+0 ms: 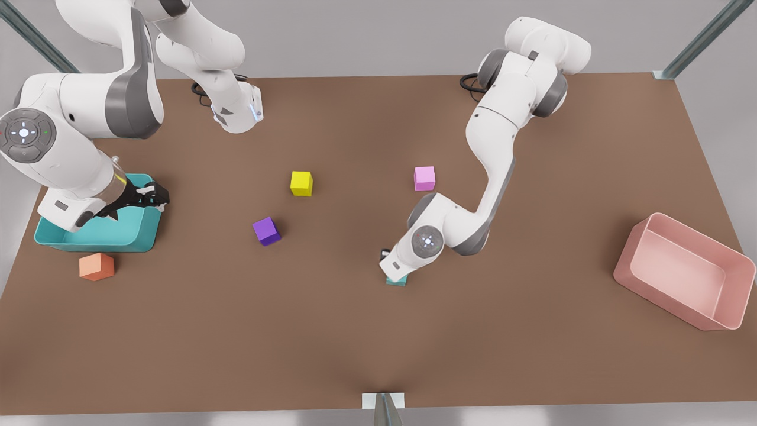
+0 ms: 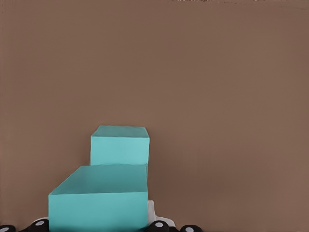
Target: Stack the two blue cubes on top of each other
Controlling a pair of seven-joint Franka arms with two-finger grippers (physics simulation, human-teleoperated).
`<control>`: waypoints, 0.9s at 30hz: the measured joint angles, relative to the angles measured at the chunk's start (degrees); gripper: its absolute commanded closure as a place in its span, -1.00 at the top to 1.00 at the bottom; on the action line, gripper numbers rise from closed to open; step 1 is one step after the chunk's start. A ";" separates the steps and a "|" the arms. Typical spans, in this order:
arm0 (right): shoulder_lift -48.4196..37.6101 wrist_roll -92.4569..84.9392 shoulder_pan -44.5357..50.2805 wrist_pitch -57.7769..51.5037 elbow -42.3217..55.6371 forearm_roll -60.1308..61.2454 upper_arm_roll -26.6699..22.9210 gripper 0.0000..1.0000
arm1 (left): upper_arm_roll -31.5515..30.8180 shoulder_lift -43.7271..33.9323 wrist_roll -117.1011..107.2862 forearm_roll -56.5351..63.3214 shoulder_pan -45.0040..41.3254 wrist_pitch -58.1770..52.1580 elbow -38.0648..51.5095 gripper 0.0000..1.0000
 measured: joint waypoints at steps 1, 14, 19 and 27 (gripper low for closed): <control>0.00 -0.04 -0.02 -0.04 -0.01 0.01 0.00 1.00 | 0.01 0.03 -1.10 0.01 0.04 -0.03 0.00 -0.03; 0.32 -0.39 -0.04 -0.48 0.03 0.02 -0.07 1.00 | 0.12 0.63 -10.95 -0.07 0.09 2.73 0.02 0.85; 0.35 -0.47 -0.11 -0.48 0.11 -0.03 -0.10 1.00 | 0.13 0.85 -12.67 -0.74 0.08 3.45 -0.02 1.00; 0.35 -0.57 -0.26 -0.46 0.15 -0.11 -0.25 1.00 | 0.36 -0.60 -14.99 -0.74 0.28 1.30 2.30 1.00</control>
